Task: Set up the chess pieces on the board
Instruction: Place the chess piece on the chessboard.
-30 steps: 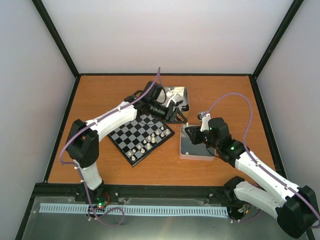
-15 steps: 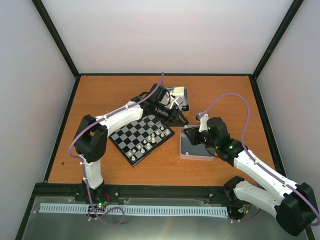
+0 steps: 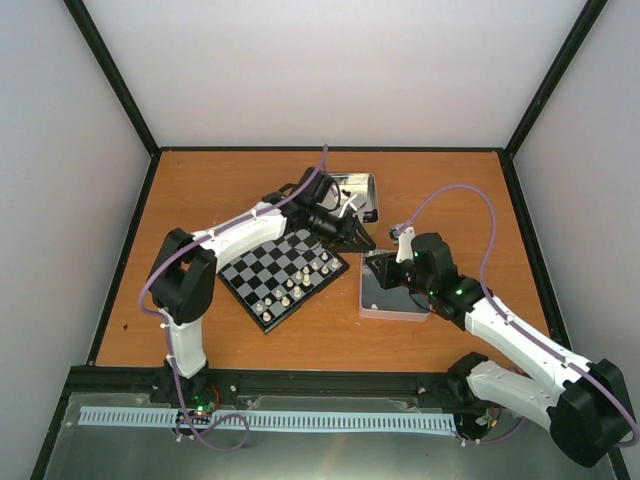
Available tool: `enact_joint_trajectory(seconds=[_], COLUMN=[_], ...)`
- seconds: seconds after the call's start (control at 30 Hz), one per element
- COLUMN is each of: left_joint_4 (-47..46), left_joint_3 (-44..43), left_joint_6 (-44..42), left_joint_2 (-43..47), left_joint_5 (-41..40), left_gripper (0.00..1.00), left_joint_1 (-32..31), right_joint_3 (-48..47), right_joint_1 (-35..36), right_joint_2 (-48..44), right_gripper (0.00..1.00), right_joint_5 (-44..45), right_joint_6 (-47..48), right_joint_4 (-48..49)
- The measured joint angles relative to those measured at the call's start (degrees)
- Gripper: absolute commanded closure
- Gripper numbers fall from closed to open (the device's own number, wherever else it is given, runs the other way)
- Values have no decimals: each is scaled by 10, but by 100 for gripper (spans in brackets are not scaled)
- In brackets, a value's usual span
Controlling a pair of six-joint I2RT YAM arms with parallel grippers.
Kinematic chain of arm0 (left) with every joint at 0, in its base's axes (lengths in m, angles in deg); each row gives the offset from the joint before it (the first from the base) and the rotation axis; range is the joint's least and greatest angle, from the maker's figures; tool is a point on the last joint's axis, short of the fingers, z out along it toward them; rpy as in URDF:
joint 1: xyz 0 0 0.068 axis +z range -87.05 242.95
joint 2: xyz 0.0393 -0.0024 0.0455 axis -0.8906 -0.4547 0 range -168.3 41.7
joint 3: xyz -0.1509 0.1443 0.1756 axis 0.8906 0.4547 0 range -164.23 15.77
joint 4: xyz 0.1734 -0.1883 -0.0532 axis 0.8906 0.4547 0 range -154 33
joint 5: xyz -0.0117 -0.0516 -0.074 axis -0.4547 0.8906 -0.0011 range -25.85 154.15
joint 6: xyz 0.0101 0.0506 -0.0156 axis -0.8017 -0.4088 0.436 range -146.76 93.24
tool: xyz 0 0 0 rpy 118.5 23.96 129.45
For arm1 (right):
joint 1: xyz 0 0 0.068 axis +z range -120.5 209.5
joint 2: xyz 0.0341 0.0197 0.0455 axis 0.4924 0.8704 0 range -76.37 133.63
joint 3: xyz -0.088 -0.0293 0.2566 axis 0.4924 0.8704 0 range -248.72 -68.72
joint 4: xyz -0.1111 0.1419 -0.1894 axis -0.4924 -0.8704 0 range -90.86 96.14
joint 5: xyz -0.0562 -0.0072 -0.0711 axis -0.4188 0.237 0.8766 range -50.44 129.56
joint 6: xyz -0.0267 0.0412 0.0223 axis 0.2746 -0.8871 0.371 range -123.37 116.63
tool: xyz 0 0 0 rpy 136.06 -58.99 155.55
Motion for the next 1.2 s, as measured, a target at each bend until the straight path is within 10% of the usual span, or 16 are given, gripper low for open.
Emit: enact_joint_trajectory(seconds=[0.47, 0.73, 1.2], left_joint_4=[30, 44, 79], left_joint_3=[-18, -19, 198], left_joint_6=[-23, -48, -154], left_joint_2=[-19, -20, 223], left_joint_5=[-12, -28, -299], left_gripper=[91, 94, 94], left_joint_1=[-1, -2, 7], right_joint_3=[0, -14, 20], right_joint_1=[0, 0, 0], right_joint_2=[7, 9, -85], right_gripper=[80, 37, 34], right_joint_5=[-2, 3, 96], right_joint_6=[5, -13, -105], right_joint_4=[-3, -26, -48])
